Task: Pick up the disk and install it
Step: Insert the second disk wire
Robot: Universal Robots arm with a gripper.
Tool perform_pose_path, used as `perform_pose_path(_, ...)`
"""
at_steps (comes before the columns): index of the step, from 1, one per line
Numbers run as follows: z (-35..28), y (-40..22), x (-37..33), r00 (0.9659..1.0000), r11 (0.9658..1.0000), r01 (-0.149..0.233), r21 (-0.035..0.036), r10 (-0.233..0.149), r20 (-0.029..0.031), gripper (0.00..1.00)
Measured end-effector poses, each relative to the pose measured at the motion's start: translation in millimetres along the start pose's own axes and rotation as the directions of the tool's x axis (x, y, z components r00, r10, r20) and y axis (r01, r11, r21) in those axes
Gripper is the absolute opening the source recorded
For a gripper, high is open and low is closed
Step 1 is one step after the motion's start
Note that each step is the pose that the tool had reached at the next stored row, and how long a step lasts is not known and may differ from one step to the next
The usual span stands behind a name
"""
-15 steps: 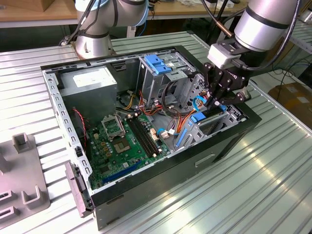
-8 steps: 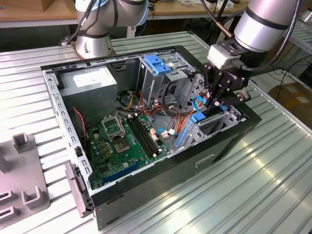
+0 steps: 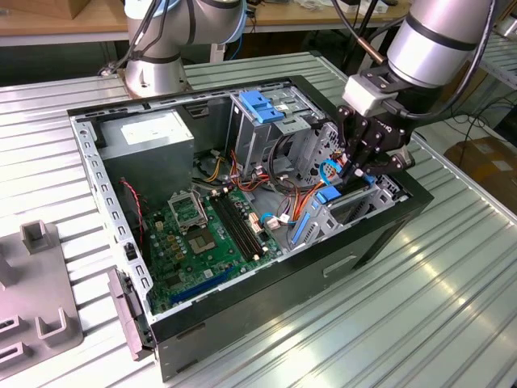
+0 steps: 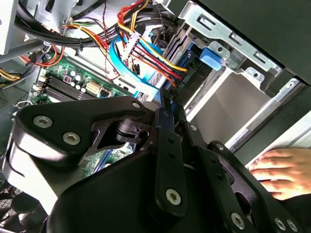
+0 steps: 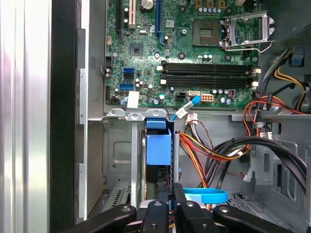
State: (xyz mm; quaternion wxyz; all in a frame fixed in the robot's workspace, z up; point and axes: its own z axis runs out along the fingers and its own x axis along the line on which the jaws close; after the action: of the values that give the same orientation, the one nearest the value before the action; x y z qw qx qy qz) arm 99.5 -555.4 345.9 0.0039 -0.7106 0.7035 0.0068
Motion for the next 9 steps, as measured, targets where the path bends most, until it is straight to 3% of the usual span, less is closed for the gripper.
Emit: perform_pose_path(9, -1.6, 0.0, 0.0, 1.0000, 1.0000, 0.000, 0.0000, 0.000, 0.0017, 0.16)
